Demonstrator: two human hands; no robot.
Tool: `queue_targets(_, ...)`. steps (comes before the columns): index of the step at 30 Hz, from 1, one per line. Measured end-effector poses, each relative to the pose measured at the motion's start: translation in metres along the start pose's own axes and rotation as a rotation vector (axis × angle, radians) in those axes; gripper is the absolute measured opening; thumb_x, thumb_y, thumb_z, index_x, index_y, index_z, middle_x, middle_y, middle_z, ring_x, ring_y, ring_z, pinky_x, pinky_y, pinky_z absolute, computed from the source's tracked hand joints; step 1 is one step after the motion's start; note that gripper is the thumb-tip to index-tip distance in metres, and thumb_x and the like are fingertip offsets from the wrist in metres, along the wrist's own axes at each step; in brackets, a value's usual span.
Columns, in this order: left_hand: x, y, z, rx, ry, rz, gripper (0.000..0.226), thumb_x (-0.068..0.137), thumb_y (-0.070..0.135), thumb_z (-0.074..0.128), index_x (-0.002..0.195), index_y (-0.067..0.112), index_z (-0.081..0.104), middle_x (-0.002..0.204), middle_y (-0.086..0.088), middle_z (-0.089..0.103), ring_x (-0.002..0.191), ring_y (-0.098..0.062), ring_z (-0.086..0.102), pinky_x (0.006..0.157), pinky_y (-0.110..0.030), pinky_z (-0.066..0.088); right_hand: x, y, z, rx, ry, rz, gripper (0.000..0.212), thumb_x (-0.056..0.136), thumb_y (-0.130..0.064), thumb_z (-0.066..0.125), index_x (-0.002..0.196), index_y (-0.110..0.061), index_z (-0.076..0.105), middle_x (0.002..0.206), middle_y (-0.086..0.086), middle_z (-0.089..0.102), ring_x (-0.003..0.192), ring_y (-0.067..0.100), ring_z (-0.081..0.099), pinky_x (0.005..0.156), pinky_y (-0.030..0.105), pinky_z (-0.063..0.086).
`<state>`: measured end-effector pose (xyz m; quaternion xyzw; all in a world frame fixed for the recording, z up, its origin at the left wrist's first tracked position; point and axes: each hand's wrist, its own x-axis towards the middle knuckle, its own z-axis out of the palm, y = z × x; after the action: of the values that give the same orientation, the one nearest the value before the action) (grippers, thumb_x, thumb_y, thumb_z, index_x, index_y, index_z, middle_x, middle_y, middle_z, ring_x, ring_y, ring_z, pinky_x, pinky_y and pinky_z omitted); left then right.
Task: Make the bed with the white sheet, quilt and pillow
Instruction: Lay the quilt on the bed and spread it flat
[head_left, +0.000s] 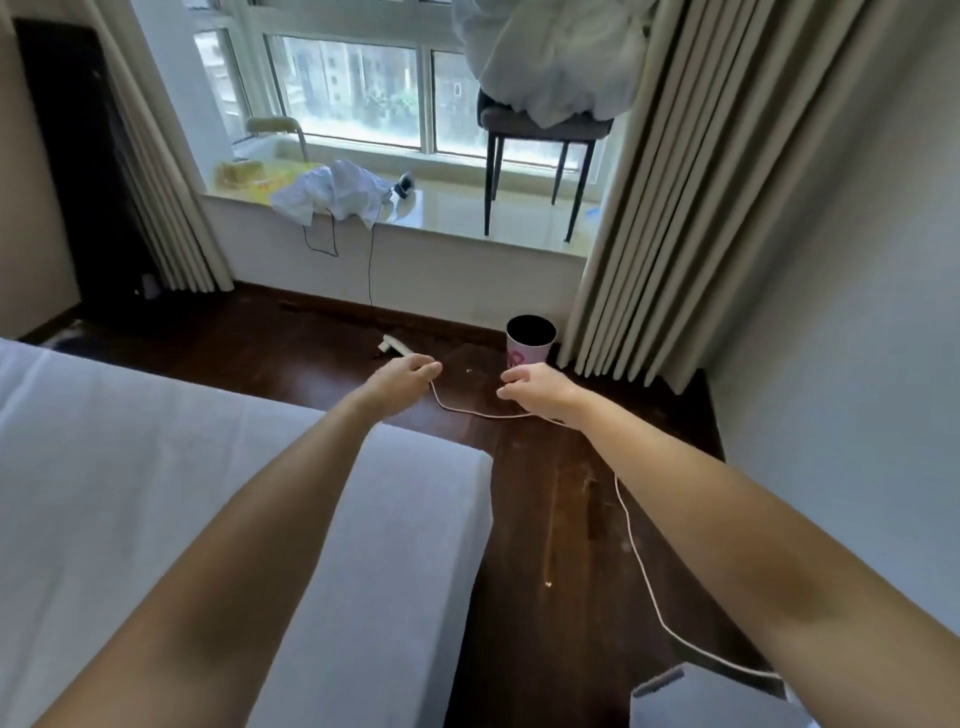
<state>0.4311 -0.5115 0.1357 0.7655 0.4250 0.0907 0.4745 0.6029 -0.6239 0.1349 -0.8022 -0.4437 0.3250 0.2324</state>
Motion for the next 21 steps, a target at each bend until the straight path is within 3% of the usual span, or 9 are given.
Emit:
queue_targets(5,0.166,0.102,0.012,0.236,-0.050,0.143,0.048,0.093,0.042,0.053,0.136,0.021,0.049,0.133,-0.006,0.057,0.118,-0.023,0.055,0.102,-0.030,0.041,0.117,0.036,-0.133,0.184,0.096,0.031,0.047,0.093,-0.027,0.056,0.138,-0.014,0.049,0.120,0.004,0.061,0.102,0.014,0.057,0.080,0.026,0.046)
queue_targets(8,0.265,0.152,0.024,0.270,-0.047,0.190,0.050,0.093,0.040,0.055,0.138,0.022,0.047,0.136,-0.006,0.053,0.119,-0.025,0.054,0.098,-0.029,0.039,0.196,0.064,-0.203,0.216,0.127,0.008,0.051,0.094,-0.030,0.055,0.142,-0.015,0.043,0.141,0.003,0.048,0.125,0.021,0.049,0.087,0.029,0.039)
queue_targets(10,0.334,0.184,0.032,0.199,-0.040,0.174,0.051,0.091,0.040,0.057,0.137,0.022,0.046,0.136,-0.008,0.054,0.117,-0.027,0.055,0.101,-0.034,0.043,0.251,0.080,-0.252,0.243,0.137,0.012,0.052,0.095,-0.031,0.055,0.142,-0.016,0.042,0.144,0.003,0.045,0.128,0.021,0.047,0.086,0.029,0.036)
queue_targets(12,0.394,0.216,0.036,0.224,-0.035,0.175,0.052,0.092,0.040,0.057,0.138,0.021,0.045,0.136,-0.008,0.053,0.119,-0.026,0.054,0.103,-0.036,0.042,0.301,0.091,-0.299,0.259,0.132,0.020,0.052,0.094,-0.032,0.055,0.143,-0.018,0.041,0.145,0.002,0.044,0.129,0.022,0.045,0.087,0.032,0.038)
queue_targets(17,0.510,0.278,0.023,0.233,0.027,0.252,0.048,0.095,0.033,0.052,0.140,0.018,0.043,0.133,-0.010,0.056,0.113,-0.024,0.056,0.086,-0.027,0.041,0.429,0.086,-0.395,0.340,0.207,-0.007,0.054,0.094,-0.032,0.054,0.144,-0.020,0.039,0.146,0.006,0.042,0.133,0.025,0.041,0.097,0.034,0.035)
queue_targets(19,0.552,0.290,0.010,0.233,0.053,0.254,0.048,0.096,0.031,0.052,0.141,0.016,0.042,0.132,-0.010,0.056,0.115,-0.025,0.055,0.086,-0.026,0.040,0.481,0.079,-0.415,0.300,0.248,-0.033,0.057,0.090,-0.038,0.056,0.143,-0.022,0.040,0.145,0.003,0.044,0.133,0.022,0.040,0.105,0.034,0.033)
queue_targets(21,0.591,0.297,-0.007,0.222,0.081,0.233,0.049,0.095,0.031,0.053,0.141,0.016,0.041,0.131,-0.011,0.057,0.115,-0.026,0.056,0.092,-0.031,0.044,0.526,0.072,-0.427,0.287,0.248,-0.046,0.061,0.089,-0.040,0.058,0.143,-0.022,0.039,0.129,0.000,0.054,0.125,0.020,0.046,0.105,0.033,0.034)
